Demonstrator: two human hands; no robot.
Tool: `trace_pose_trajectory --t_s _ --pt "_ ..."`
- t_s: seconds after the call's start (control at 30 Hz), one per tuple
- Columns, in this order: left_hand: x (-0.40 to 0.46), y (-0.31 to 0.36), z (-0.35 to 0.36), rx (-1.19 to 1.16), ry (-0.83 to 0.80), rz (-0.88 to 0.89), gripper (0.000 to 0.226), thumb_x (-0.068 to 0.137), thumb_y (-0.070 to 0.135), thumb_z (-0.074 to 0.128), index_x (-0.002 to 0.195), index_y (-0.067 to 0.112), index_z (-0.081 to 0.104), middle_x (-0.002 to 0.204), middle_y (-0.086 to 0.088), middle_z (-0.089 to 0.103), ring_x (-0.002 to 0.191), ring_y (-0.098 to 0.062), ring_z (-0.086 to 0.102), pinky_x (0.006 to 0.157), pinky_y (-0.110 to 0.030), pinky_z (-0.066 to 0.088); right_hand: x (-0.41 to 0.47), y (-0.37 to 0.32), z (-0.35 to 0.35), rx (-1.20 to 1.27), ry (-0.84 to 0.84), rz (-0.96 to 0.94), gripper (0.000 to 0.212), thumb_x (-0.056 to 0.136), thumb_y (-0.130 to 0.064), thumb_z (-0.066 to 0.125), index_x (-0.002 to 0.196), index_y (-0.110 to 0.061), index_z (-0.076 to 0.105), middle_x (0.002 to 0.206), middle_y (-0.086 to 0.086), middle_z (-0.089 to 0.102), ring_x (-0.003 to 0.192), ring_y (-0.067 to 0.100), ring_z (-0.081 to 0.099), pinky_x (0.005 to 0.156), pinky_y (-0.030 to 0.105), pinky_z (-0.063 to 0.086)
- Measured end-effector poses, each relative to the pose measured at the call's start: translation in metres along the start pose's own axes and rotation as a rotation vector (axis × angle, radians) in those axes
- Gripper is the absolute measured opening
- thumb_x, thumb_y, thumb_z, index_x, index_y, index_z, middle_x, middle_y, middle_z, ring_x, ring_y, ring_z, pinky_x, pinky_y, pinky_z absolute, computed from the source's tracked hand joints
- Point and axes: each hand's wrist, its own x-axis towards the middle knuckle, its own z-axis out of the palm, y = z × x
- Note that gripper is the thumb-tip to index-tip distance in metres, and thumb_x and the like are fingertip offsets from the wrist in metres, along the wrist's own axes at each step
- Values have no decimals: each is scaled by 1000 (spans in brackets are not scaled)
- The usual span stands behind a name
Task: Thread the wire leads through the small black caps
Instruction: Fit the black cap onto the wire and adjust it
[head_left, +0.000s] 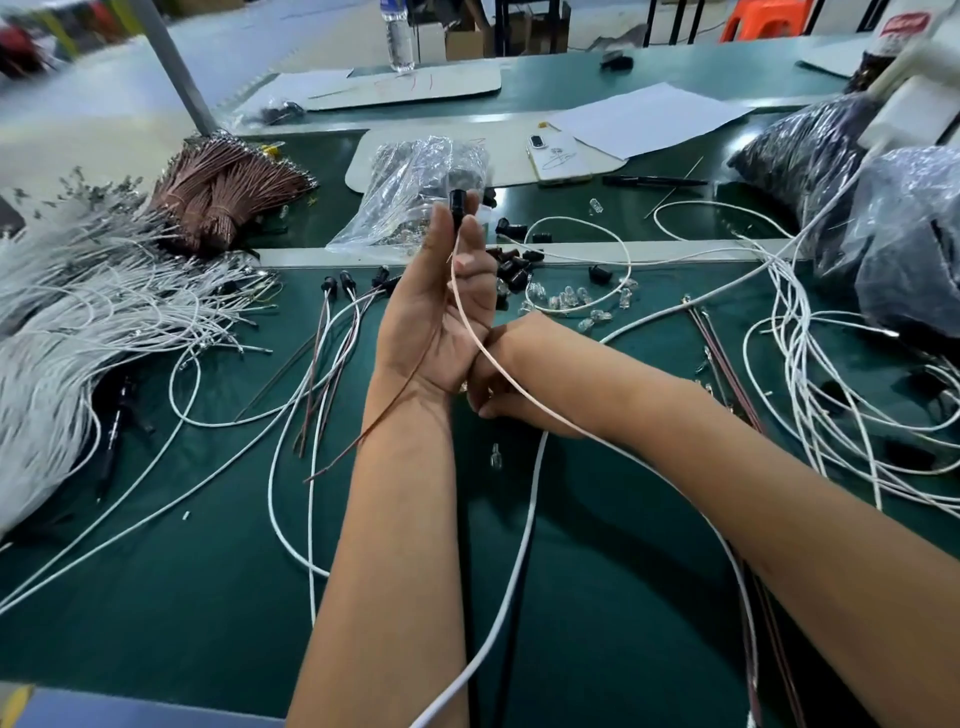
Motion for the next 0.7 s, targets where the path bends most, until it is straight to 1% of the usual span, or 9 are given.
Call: trace_pose_trajectory --t_s 0.17,0.27,0.33,0.37,0.43,0.5,0.57,0.63,0.7 --pt "2 -11 3 119 -55 12 44 66 12 79 103 2 58 77 -9 68 50 -8 52 43 -13 42 -16 4 -3 -86 55 -45 7 89 -2 66 84 -6 68 92 12 65 84 34 60 78 46 50" --pt "3 -18 4 264 -48 26 35 66 16 81 94 5 62 79 -7 67 52 -7 50 45 -13 42 -26 7 -7 -91 116 -46 8 93 -1 63 94 -2 70 100 15 67 93 37 62 85 46 49" --pt "5 -22 3 419 -15 38 28 72 20 76 93 7 63 78 -4 67 54 -6 51 48 -13 42 -37 12 -12 -51 221 -6 13 95 0 63 103 0 73 106 17 65 96 33 63 89 44 50" --pt "6 -24 2 507 0 38 23 76 20 72 94 7 64 78 -3 68 55 -6 52 50 -14 43 -44 16 -17 1 296 39 14 96 1 64 106 1 73 106 16 63 90 27 64 86 41 54" --pt "7 -28 -2 698 41 0 17 79 18 69 92 8 68 78 -4 71 54 -7 57 51 -15 48 -61 26 -26 211 492 167 11 97 2 67 104 3 74 95 13 62 70 21 68 66 36 62" --pt "7 -34 -4 878 77 -93 22 76 15 71 96 6 71 79 -7 74 55 -8 60 51 -14 48 -79 37 -31 437 722 287 6 94 -7 74 97 -1 76 75 10 67 56 21 69 52 35 62" --pt "7 -40 -6 976 86 -170 27 73 12 73 99 5 73 82 -9 76 56 -8 61 52 -13 49 -91 45 -31 649 908 375 8 92 -17 78 90 -9 76 62 5 67 50 19 64 46 29 56" --pt "8 -43 -7 995 79 -192 25 71 10 75 95 8 77 84 -11 76 58 -8 63 54 -13 50 -96 47 -29 819 991 398 10 91 -19 79 87 -10 77 61 4 67 50 17 61 44 24 50" --pt "8 -44 -7 1019 55 -205 24 70 11 78 94 9 80 86 -12 77 59 -8 63 54 -13 50 -97 47 -28 889 990 377 12 91 -19 79 87 -8 77 66 5 69 52 17 64 44 22 49"
